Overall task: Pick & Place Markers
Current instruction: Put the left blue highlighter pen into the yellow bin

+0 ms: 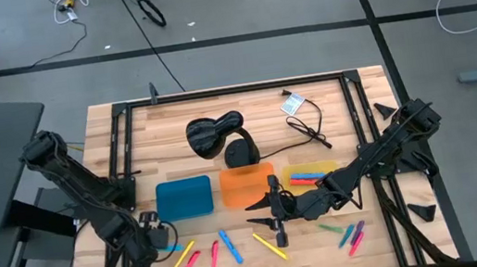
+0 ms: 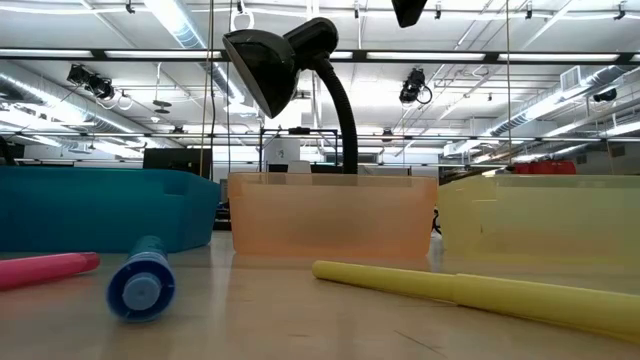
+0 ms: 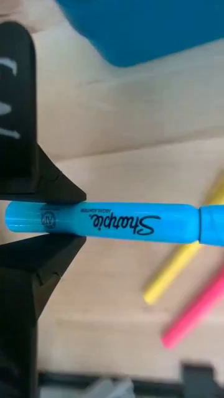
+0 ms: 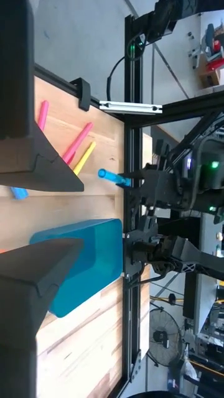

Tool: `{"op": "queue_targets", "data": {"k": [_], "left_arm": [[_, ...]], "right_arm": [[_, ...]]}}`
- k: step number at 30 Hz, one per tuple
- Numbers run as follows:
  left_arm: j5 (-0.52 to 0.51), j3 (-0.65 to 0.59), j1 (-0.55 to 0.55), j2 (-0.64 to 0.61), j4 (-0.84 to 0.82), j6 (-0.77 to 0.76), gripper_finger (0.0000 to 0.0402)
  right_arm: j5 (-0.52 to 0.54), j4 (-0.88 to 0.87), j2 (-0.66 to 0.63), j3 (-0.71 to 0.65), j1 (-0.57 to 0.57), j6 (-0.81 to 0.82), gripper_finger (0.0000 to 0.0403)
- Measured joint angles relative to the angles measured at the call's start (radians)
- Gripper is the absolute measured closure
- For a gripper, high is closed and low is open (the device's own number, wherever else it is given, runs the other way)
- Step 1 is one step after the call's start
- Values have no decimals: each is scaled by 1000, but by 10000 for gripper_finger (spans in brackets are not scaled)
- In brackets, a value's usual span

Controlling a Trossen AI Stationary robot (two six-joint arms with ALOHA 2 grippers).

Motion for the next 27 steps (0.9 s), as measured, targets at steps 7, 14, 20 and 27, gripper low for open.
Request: {"op": "queue_targets", "data": {"k": [7,14,20,27], "left_arm": [[-161,86,1,-2,0,10,332],[-375,143,1,-2,0,4,332],[-569,173,1,-2,51,-3,332],[-724,180,32,-2,189,2,332]], "right_arm": [[0,3,0,0,0,-1,273],[0,41,0,0,0,-1,273],[0,52,0,0,0,-1,273],[0,79,0,0,0,3,273]]}}
